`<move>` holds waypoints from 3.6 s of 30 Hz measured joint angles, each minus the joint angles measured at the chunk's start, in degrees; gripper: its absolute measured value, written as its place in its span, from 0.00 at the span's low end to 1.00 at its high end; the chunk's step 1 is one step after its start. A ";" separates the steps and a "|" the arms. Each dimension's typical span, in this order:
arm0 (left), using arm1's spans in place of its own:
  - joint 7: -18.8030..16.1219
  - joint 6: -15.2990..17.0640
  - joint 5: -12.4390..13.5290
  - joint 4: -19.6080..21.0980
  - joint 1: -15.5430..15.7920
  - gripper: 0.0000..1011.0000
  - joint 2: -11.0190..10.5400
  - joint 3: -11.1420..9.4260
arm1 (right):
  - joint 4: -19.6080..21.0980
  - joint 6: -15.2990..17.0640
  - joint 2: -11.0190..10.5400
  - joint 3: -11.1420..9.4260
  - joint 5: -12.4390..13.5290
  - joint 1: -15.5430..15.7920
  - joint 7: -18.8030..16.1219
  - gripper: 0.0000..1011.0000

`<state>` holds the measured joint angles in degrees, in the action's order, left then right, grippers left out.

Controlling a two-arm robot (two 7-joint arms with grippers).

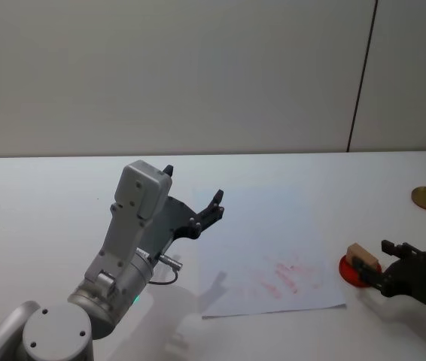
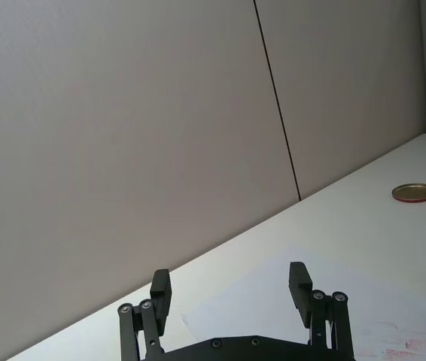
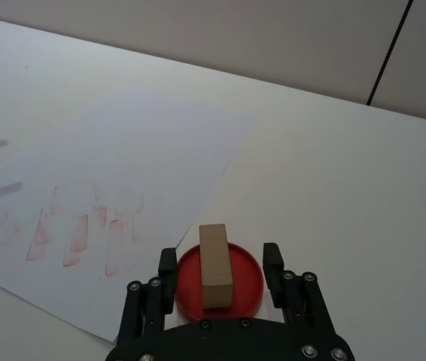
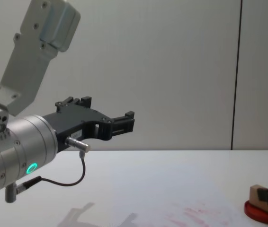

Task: Use the one hand to pick up the stamp and affix it onto the A4 paper.

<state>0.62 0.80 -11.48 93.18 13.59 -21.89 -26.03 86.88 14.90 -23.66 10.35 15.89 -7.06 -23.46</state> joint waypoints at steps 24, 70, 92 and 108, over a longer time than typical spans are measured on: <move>0.00 0.00 0.00 0.00 0.00 0.98 0.00 0.00 | -2.47 0.38 0.60 0.75 -1.26 -1.89 -1.25 0.21; 0.00 0.00 0.00 0.00 0.00 0.98 0.00 0.00 | -11.07 -3.40 7.33 5.58 -5.56 -10.84 -4.17 0.21; 0.00 0.00 0.00 0.00 0.00 0.98 0.00 0.00 | -15.94 -2.59 9.01 7.09 -7.18 -13.11 -4.65 0.21; 0.00 0.00 0.00 0.00 0.00 0.98 0.00 0.00 | -17.23 -0.97 9.23 7.20 -7.43 -14.17 -5.50 0.21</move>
<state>0.63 0.79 -11.48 93.18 13.59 -21.89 -26.02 69.66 13.94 -14.43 17.55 8.46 -21.23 -28.96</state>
